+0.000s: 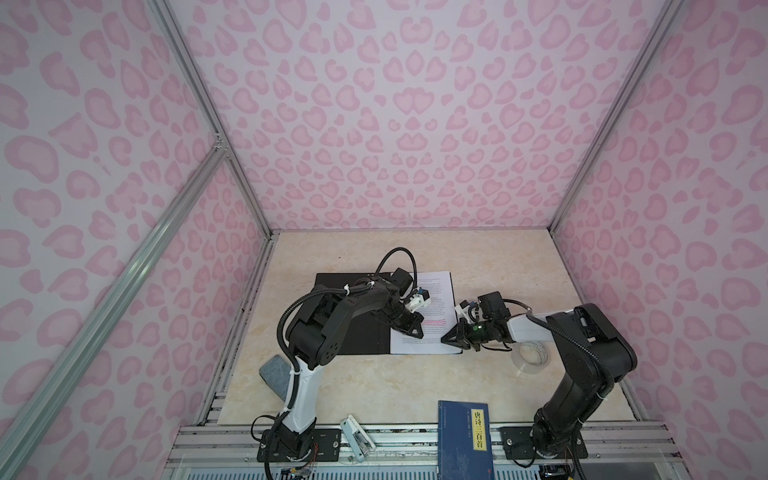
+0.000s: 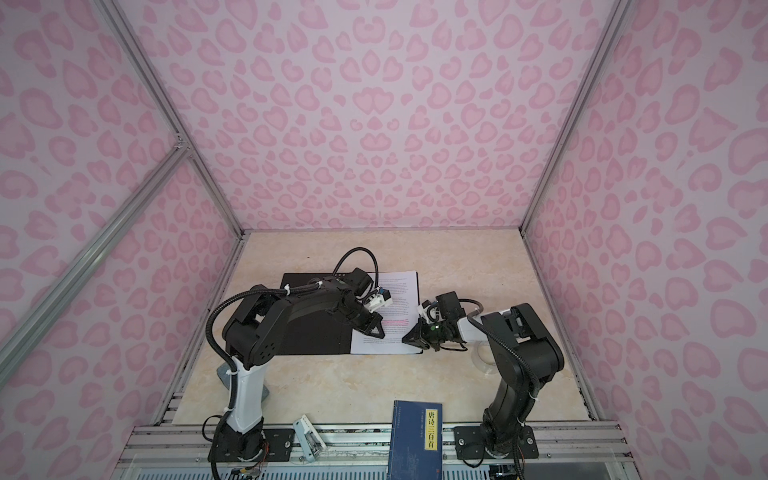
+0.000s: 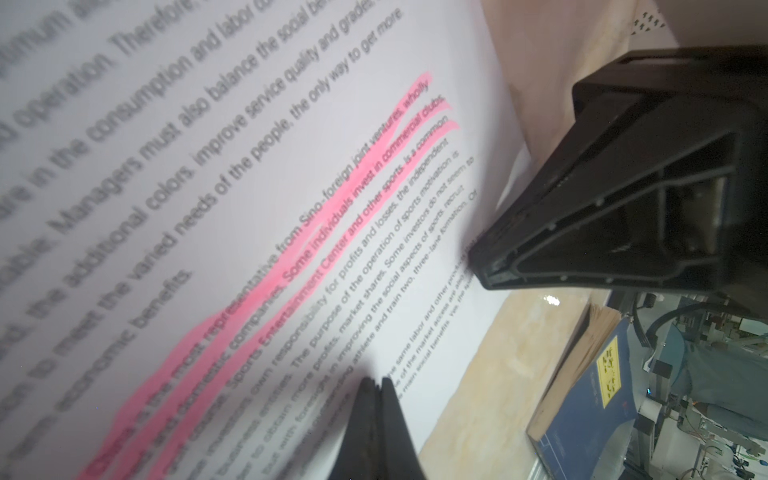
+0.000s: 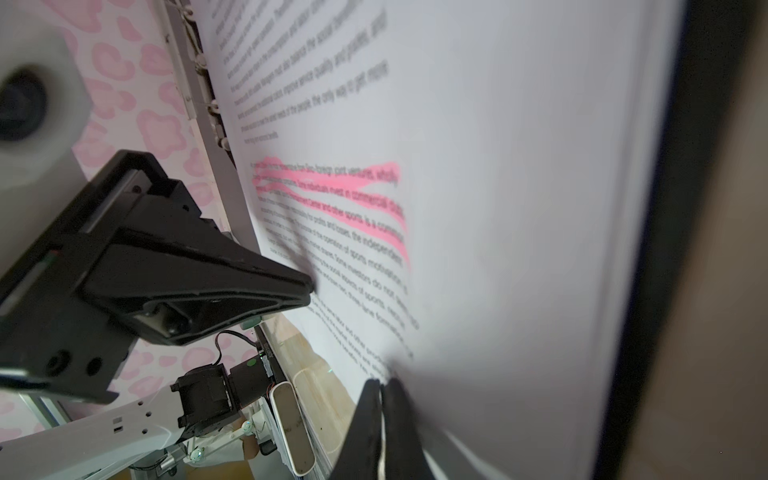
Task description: Put the files into the folder
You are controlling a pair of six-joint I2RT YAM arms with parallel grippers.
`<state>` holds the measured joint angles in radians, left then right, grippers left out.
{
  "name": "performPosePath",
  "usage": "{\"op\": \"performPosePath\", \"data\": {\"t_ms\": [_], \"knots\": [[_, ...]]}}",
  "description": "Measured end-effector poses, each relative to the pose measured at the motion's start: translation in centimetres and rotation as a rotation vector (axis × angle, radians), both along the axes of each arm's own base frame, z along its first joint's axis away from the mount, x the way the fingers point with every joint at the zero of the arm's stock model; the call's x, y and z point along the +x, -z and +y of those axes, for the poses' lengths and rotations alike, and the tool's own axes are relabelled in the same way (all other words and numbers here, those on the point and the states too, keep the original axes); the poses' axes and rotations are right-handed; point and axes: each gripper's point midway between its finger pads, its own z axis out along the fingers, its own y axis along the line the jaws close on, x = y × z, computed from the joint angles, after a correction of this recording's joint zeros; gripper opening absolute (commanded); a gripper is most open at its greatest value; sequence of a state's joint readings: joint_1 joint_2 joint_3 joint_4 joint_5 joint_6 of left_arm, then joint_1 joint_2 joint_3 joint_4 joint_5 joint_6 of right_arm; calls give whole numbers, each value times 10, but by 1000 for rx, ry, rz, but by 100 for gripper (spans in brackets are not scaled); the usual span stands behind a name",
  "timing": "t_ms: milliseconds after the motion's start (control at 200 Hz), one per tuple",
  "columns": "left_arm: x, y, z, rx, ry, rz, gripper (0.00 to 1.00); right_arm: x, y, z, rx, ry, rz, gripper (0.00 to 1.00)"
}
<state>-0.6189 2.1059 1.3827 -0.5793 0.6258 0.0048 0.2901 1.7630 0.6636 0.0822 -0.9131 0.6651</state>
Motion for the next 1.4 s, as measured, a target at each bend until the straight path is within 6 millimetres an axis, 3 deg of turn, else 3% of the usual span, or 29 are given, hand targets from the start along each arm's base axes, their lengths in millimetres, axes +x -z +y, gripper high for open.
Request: {"op": "performPosePath", "data": {"t_ms": [755,925,1075,1155,1250,1400], "knots": [[-2,2,1,1,18,2,4,14,0,-34,-47,6,-20,11],[-2,1,1,1,18,1,4,17,-12,-42,-120,17,-51,11],[-1,1,1,2,19,2,4,29,-62,-24,-118,-17,-193,12],[-1,1,1,3,19,3,4,31,-77,-11,-113,-48,-234,12],[-1,1,1,5,19,5,4,24,-74,3,-115,-90,-219,12],[-2,2,1,7,18,10,4,8,-53,18,-130,-138,-144,12]]}}
